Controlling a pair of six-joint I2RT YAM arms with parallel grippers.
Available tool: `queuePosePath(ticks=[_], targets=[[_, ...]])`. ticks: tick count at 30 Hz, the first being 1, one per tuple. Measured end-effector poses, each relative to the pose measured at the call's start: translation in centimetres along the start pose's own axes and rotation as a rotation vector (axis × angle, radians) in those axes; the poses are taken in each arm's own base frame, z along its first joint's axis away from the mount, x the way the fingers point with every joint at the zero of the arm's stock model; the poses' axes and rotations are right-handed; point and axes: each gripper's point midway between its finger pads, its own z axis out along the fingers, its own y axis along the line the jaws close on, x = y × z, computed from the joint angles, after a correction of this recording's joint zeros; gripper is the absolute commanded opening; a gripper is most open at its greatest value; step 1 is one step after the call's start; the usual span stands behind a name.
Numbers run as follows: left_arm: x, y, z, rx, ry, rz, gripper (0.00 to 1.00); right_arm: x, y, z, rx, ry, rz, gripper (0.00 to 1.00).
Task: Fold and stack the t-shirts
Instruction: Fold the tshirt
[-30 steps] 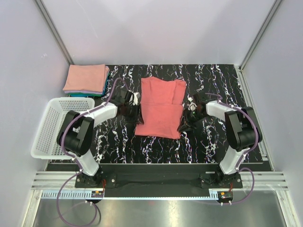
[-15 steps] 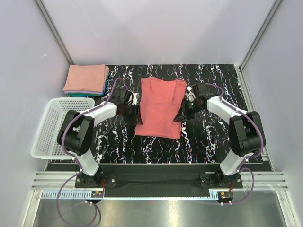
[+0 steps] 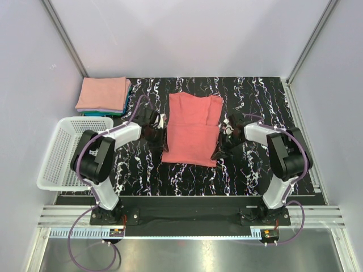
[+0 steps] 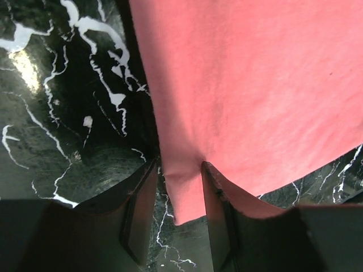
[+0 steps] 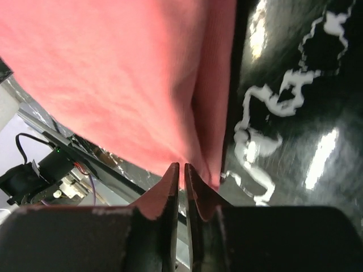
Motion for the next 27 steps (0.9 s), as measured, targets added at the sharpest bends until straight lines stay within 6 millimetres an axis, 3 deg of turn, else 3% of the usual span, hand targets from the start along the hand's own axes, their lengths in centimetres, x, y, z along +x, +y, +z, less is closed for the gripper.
queuePosePath(ticks=[3, 8, 13, 16, 20, 21, 22, 24, 27], targets=[[0.1, 0.2, -0.4, -0.026, 0.015, -0.009, 0.43, -0.4, 0.7, -1.1, 0.005, -0.025, -0.022, 0.17], [-0.5, 0.2, -2.0, -0.057, -0.015, -0.001, 0.47, -2.6, 2.4, -2.2, -0.010, -0.088, -0.074, 0.17], [-0.9, -0.3, -3.7, -0.042, -0.070, 0.011, 0.48, -5.7, 2.3, -0.9, -0.008, -0.106, -0.075, 0.18], [0.6, 0.4, -3.2, -0.044, -0.043, -0.012, 0.48, -6.8, 0.3, 0.5, 0.010, -0.086, -0.032, 0.18], [3.2, 1.4, -2.5, -0.041, 0.022, -0.068, 0.49, -7.3, 0.0, 0.2, -0.008, -0.067, -0.021, 0.20], [3.5, 1.4, -2.5, -0.033, 0.029, -0.077, 0.49, -7.4, -0.1, 0.0, -0.001, -0.067, -0.027, 0.23], [3.6, 1.4, -2.5, -0.023, 0.034, -0.087, 0.54, -7.4, -0.2, -0.1, 0.006, -0.066, -0.030, 0.33], [3.7, 1.2, -2.6, 0.003, 0.032, -0.101, 0.58, -7.0, -0.2, -0.7, 0.024, -0.065, -0.034, 0.44], [3.9, 0.7, -2.9, 0.053, 0.029, -0.109, 0.58, -6.0, 0.3, -2.8, 0.046, -0.084, -0.049, 0.59]])
